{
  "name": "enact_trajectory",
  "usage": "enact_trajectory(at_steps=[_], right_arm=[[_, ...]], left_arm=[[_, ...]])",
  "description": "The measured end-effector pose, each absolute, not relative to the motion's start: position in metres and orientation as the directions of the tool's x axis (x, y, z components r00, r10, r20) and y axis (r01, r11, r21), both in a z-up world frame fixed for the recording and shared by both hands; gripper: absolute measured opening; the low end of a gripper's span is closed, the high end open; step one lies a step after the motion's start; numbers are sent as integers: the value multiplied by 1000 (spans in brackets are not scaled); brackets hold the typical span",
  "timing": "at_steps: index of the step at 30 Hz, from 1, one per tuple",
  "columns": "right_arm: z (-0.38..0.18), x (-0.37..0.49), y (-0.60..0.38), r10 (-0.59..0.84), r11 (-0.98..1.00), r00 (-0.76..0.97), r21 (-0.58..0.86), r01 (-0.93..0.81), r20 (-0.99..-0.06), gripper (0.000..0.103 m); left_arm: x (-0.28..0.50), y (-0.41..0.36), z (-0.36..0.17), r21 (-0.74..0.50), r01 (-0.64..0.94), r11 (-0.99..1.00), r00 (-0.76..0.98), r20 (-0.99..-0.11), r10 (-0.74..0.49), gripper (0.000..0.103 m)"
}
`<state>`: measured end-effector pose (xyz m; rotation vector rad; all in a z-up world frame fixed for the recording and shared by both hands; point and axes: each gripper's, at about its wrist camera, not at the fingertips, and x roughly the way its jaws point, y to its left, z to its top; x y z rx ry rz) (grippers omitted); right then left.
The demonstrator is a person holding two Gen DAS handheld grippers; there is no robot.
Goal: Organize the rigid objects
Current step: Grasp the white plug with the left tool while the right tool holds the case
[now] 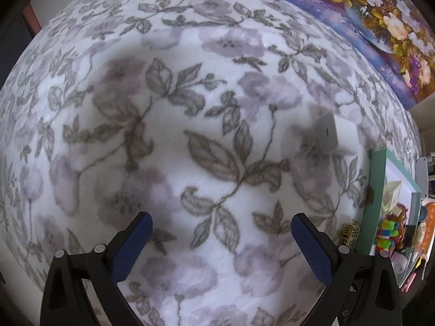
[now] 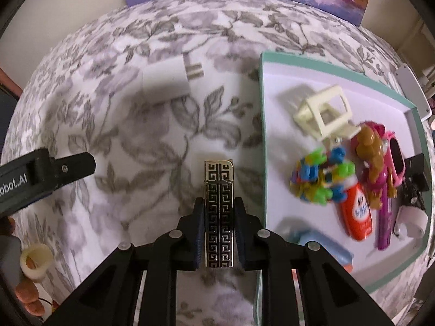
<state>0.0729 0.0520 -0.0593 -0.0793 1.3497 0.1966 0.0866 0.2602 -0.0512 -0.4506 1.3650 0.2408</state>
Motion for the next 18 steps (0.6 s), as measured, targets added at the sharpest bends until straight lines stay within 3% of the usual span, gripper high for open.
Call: enact_trajectory(at_steps=[11, 18], right_arm=[[-11, 114, 18, 209, 976, 278, 183, -115, -938, 21], [10, 136, 22, 195, 981, 379, 179, -77, -905, 21]], left_arm=[[140, 249, -33, -227, -419, 879, 297, -949, -103, 102], [171, 221, -42, -233, -365, 901, 352, -931, -98, 93]])
